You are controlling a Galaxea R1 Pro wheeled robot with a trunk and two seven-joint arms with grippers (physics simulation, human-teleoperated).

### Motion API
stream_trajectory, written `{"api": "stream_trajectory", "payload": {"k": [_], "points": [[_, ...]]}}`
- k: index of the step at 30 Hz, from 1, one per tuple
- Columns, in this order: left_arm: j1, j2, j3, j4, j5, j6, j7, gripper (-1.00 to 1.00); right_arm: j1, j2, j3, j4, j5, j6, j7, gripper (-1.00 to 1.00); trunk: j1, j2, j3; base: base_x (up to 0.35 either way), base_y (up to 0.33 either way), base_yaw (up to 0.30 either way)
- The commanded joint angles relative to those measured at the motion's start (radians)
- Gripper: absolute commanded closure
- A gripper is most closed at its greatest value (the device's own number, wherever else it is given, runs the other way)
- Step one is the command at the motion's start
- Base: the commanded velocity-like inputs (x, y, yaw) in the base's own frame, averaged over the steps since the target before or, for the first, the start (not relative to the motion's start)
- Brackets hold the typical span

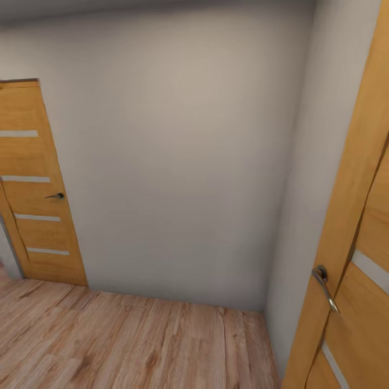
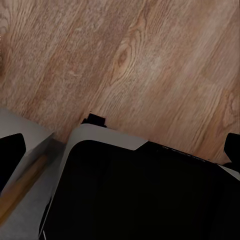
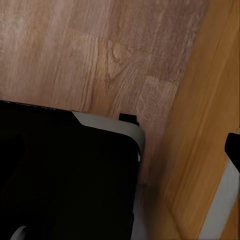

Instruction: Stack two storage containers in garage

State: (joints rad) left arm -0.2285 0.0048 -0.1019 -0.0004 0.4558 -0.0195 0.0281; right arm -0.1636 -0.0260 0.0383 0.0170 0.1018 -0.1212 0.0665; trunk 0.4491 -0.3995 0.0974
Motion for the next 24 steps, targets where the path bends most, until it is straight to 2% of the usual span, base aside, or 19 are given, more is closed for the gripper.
{"api": "stream_trajectory", "payload": {"k": [1, 24], "points": [[0.0, 0.0, -0.009, 0.0, 0.007, -0.002, 0.003, -1.0, -0.001, -0.001, 0.003, 0.002, 0.007, -0.004, 0.001, -1.0, 0.001, -0.001, 0.0, 0.322, 0.0, 0.13], [0.0, 0.0, -0.009, 0.0, 0.007, -0.002, 0.003, -1.0, -0.001, 0.0, 0.003, 0.002, 0.008, -0.005, 0.001, -1.0, 0.001, -0.001, 0.0, 0.322, 0.0, 0.01]]}}
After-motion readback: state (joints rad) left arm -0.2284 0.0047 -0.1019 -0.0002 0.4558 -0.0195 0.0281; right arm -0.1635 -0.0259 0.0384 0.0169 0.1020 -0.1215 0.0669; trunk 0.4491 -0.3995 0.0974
